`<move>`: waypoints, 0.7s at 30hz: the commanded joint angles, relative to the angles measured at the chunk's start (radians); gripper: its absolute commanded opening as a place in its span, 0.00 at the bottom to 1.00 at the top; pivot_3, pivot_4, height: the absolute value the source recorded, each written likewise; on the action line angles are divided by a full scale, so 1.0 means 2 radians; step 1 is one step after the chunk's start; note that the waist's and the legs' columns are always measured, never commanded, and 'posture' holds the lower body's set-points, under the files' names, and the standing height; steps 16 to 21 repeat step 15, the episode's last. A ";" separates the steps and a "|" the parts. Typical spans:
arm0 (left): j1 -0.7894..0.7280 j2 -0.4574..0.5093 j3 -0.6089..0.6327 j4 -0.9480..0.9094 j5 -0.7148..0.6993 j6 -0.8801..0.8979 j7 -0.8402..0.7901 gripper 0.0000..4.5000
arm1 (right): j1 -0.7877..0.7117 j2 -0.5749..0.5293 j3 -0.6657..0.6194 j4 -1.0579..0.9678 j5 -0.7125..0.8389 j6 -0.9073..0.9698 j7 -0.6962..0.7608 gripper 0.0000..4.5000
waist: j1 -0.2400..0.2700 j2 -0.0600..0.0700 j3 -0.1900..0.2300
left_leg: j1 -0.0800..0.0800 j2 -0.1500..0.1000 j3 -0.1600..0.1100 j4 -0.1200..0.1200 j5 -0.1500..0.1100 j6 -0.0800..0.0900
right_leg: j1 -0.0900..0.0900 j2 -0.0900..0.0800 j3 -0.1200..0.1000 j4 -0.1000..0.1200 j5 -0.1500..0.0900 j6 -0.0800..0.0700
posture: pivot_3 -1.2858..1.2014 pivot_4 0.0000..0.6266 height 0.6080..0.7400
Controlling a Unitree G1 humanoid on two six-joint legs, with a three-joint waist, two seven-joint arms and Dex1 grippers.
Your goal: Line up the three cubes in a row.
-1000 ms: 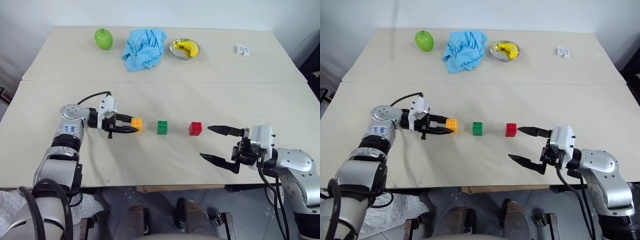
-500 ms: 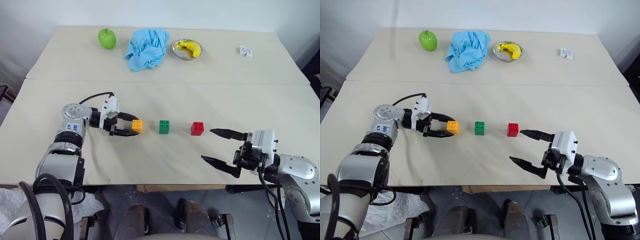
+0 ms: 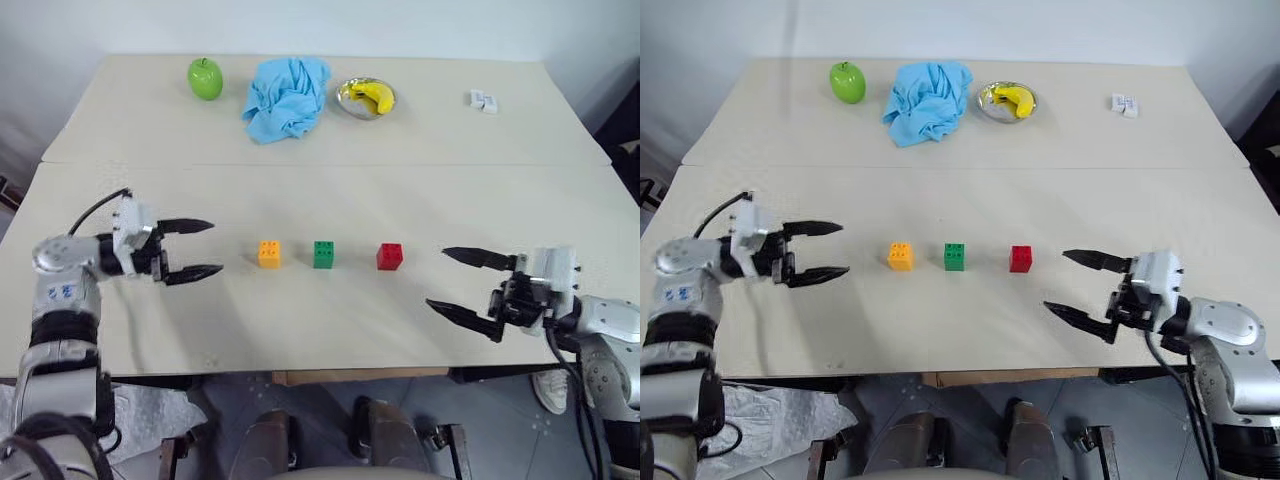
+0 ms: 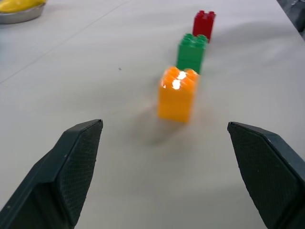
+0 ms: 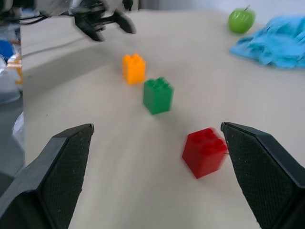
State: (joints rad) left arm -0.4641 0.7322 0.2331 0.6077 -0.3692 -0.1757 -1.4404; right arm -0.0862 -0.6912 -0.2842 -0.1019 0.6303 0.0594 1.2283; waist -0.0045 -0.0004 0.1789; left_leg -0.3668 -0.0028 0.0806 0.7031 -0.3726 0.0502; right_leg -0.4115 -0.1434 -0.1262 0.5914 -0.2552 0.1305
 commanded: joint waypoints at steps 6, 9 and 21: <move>0.126 -0.007 0.051 -0.191 -0.055 0.089 0.103 0.99 | -0.057 -0.011 0.011 0.140 -0.012 -0.055 0.118 1.00 | 0.011 0.000 0.000 | 0.000 -0.001 -0.003 0.002 0.000 0.000 | 0.002 -0.002 -0.002 0.000 0.000 0.000 | 0.52 0.24 1.00; 0.120 -0.007 0.043 -0.182 -0.050 0.082 0.101 0.99 | -0.084 -0.008 0.016 0.168 -0.012 -0.061 0.137 1.00 | 0.011 0.001 0.000 | 0.000 -0.001 -0.003 0.003 0.000 0.000 | 0.002 -0.002 -0.002 0.000 0.000 0.001 | 0.52 0.24 1.00; 0.100 -0.006 0.039 -0.165 -0.051 0.078 0.104 0.99 | -0.101 -0.006 0.024 0.172 -0.015 -0.052 0.147 1.00 | 0.009 0.001 0.001 | -0.001 -0.001 -0.003 0.002 0.000 0.000 | 0.001 -0.002 -0.003 0.001 0.000 0.001 | 0.52 0.24 1.00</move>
